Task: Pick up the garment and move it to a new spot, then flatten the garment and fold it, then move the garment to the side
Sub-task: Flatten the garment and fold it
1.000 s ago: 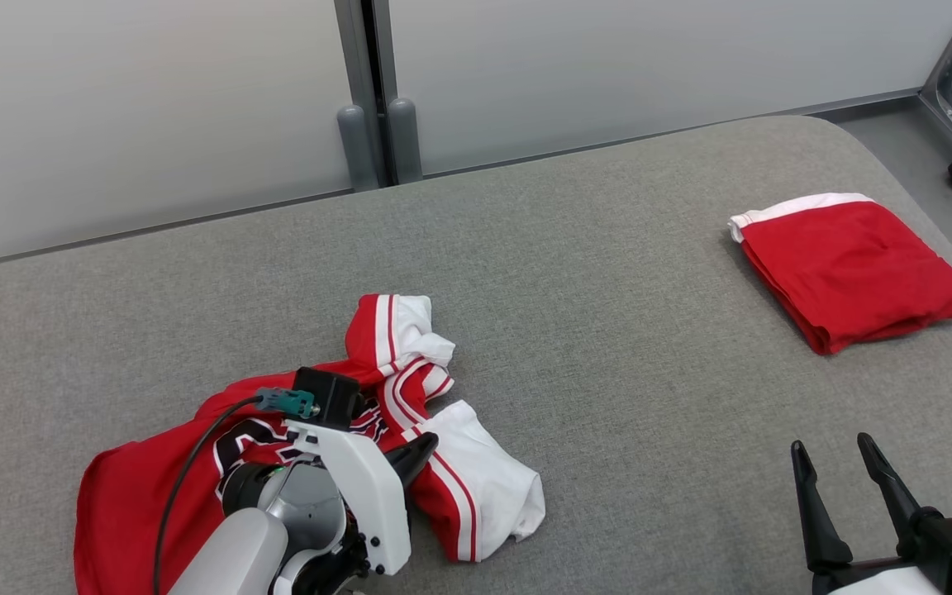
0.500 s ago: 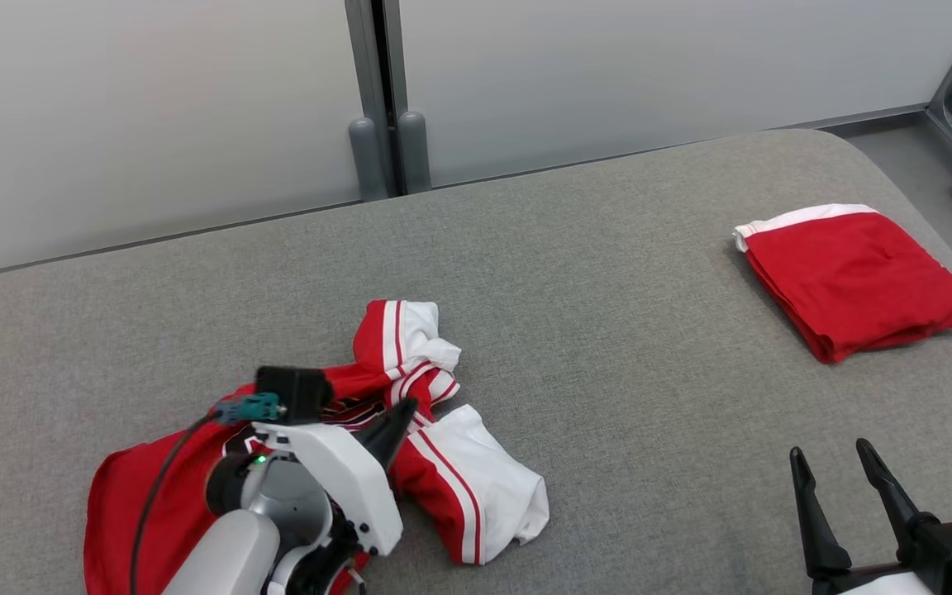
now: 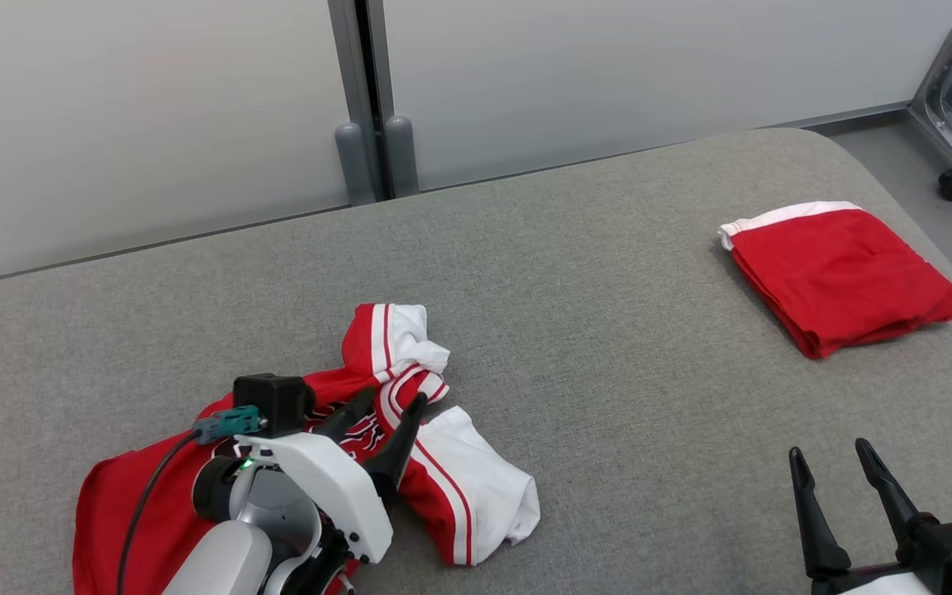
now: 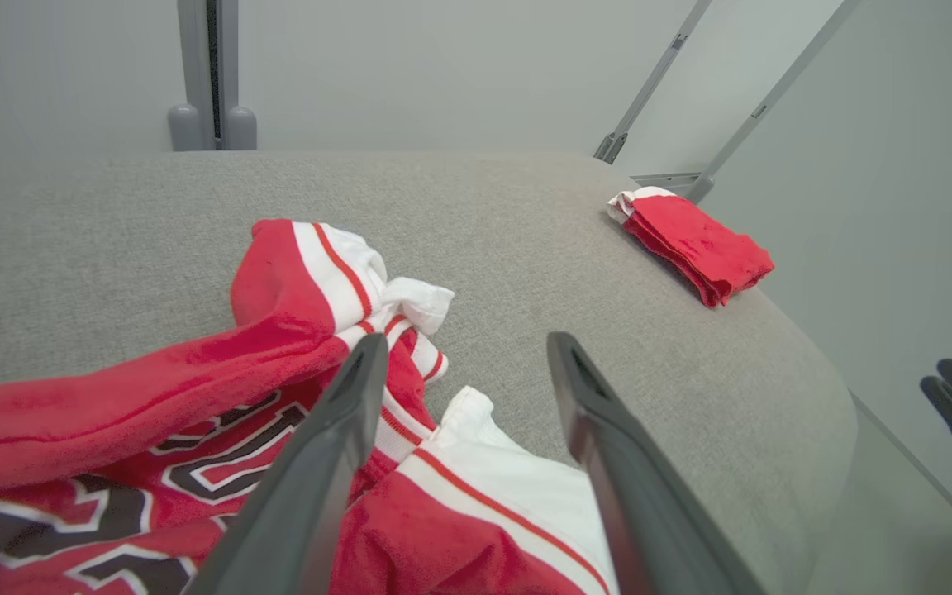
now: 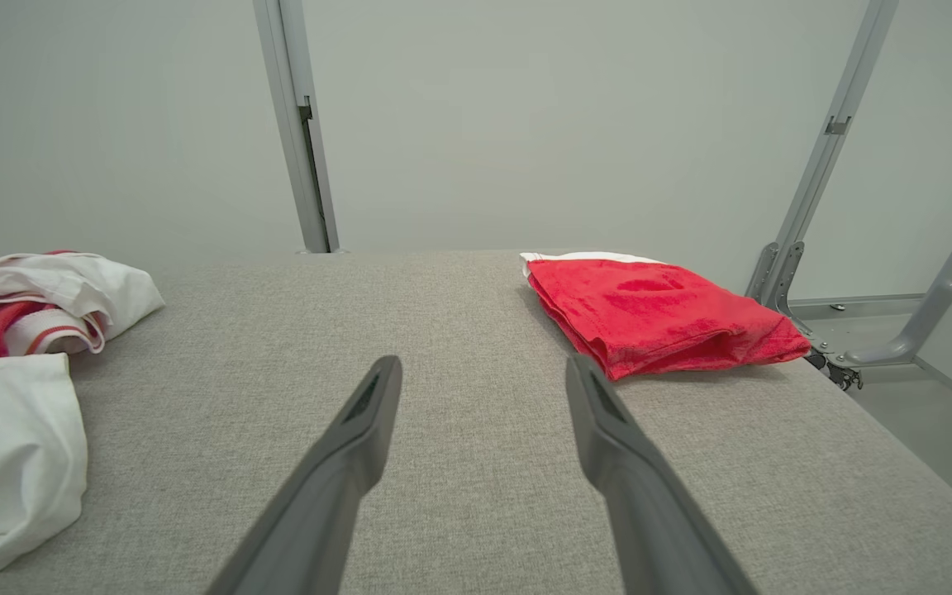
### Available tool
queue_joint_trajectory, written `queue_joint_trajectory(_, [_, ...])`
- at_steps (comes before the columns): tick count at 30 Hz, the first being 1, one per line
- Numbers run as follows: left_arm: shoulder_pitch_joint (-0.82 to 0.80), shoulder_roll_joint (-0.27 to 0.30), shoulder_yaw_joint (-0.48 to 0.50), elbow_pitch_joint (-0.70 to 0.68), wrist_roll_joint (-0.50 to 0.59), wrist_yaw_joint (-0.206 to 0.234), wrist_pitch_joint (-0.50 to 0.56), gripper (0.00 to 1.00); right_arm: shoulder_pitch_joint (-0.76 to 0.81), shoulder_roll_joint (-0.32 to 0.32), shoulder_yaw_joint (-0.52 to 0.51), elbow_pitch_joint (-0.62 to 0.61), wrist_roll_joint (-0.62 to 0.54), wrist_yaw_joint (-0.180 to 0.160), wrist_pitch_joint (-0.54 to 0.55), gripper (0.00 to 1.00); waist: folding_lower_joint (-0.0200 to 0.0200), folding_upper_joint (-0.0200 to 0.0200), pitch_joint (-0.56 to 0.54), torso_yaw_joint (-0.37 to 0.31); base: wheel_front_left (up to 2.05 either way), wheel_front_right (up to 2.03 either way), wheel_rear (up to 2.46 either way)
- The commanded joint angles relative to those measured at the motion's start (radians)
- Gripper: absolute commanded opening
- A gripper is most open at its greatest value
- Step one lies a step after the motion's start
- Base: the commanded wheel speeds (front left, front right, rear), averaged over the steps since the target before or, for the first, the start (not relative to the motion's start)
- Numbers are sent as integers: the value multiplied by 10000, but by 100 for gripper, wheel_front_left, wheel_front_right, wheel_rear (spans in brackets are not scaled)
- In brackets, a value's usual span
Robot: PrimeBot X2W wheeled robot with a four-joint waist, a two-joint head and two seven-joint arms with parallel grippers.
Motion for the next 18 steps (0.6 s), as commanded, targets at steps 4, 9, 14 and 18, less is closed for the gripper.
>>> queue_joint_trajectory(4, [-538, 300, -482, 434, -134, -284, 1262, 100, -186, -50, 66, -64, 72, -3, -2, 100, 0, 0, 355, -76, 0, 0, 0])
queue_joint_trajectory(9, [-1255, 708, -797, 1019, -201, -533, 2406, 100, -368, -52, 150, -39, 211, -3, -2, 100, 0, 0, 744, -307, 0, 0, 0])
queue_joint_trajectory(14, [-1703, 1161, -1206, 1336, -578, -824, 3345, 100, -481, -54, 171, -2, 285, -3, -1, 100, 0, 0, 1011, -527, 0, 0, 0])
queue_joint_trajectory(18, [-1822, 1441, -1475, 1303, -1173, -926, 3759, 100, -526, -52, 152, -8, 322, -3, -3, 100, 0, 0, 1130, -613, 0, 0, 0])
